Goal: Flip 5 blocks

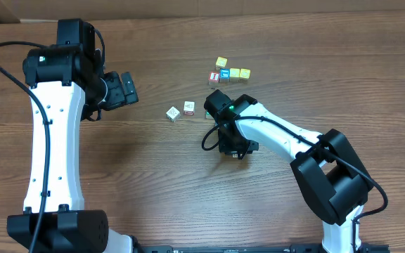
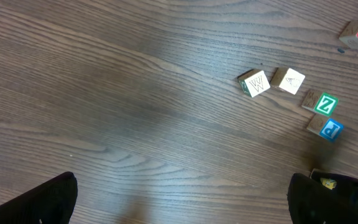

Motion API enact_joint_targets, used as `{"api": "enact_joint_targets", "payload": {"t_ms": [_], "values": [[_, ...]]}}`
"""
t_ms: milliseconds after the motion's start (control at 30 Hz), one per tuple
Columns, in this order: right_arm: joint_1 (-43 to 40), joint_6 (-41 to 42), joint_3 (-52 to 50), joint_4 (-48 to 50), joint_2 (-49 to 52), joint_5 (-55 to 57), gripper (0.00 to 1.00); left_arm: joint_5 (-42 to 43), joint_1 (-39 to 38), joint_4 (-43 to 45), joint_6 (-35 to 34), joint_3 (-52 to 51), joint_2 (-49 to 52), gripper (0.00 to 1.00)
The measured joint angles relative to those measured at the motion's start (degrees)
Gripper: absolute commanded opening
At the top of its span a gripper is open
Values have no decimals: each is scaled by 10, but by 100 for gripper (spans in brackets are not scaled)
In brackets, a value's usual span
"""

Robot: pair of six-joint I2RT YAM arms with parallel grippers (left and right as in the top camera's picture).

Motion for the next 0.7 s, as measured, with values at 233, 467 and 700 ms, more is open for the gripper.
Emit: {"api": "enact_joint_targets", "payload": {"t_ms": [233,467,700], "values": [[-4,-4,0,3,0,-1,43,2,0,0,0,0,0,100],[-14,-7,0,2,0,-13,59,2,0,0,0,0,0,100],[-36,-43,16,-21,0,-41,65,2,0,0,0,0,0,100]]}}
